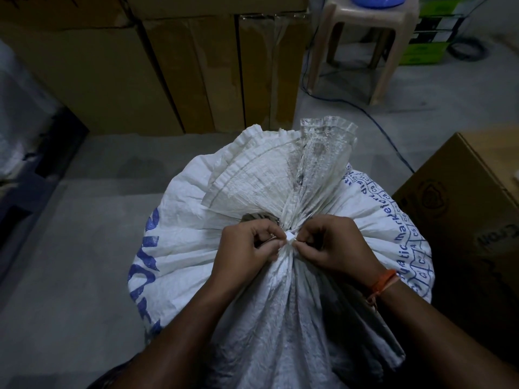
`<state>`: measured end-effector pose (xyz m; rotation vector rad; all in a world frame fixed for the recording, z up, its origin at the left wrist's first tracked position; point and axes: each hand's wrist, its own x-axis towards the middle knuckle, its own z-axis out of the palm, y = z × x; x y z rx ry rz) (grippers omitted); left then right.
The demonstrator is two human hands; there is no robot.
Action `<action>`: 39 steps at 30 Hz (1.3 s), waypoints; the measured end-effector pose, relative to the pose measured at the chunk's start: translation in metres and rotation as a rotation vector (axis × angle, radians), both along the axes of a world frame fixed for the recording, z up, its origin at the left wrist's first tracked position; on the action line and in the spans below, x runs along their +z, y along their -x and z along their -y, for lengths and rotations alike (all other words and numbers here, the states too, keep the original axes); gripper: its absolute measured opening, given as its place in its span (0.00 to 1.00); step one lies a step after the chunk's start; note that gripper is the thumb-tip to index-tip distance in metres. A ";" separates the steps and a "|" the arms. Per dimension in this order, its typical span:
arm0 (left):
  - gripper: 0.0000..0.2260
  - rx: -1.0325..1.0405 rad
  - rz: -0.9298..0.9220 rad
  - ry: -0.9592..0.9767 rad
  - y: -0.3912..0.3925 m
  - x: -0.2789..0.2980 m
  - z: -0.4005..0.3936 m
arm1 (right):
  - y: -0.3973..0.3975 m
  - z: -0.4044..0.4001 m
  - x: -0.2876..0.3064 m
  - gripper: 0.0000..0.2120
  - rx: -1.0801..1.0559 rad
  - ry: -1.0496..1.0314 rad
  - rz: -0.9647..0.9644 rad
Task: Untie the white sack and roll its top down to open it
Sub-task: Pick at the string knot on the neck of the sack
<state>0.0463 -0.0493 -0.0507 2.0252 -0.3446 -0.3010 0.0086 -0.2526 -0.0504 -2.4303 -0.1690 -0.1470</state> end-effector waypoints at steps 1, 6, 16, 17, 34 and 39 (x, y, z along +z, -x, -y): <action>0.05 0.000 0.000 0.001 0.000 0.001 0.000 | 0.001 0.000 0.001 0.07 0.002 -0.009 -0.003; 0.05 0.012 -0.022 0.017 0.000 0.004 0.000 | 0.004 0.004 0.006 0.09 0.026 -0.036 -0.027; 0.06 -0.004 0.025 -0.006 -0.001 0.000 0.000 | -0.001 -0.001 -0.002 0.04 -0.001 0.011 -0.021; 0.06 0.002 0.021 0.001 -0.001 0.000 0.000 | -0.001 -0.002 -0.003 0.04 -0.008 0.011 -0.018; 0.05 0.004 0.045 -0.017 -0.002 0.001 0.001 | 0.003 0.002 0.001 0.10 -0.020 0.058 -0.013; 0.05 -0.012 0.043 -0.018 -0.002 -0.001 0.001 | -0.001 -0.003 -0.004 0.06 -0.017 0.029 0.001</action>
